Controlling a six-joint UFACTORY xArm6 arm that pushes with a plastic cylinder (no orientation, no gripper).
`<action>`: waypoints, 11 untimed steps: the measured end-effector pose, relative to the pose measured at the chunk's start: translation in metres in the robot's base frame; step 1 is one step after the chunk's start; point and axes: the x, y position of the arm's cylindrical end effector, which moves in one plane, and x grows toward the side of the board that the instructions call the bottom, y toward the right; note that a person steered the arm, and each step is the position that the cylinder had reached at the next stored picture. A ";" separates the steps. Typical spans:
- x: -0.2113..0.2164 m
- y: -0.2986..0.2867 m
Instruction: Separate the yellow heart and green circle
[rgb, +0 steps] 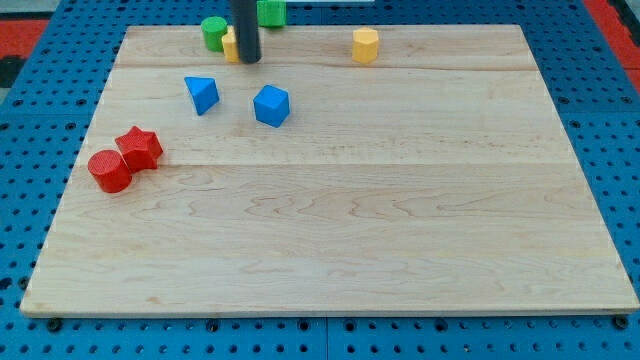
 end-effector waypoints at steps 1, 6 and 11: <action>0.013 -0.031; -0.074 0.015; -0.042 0.089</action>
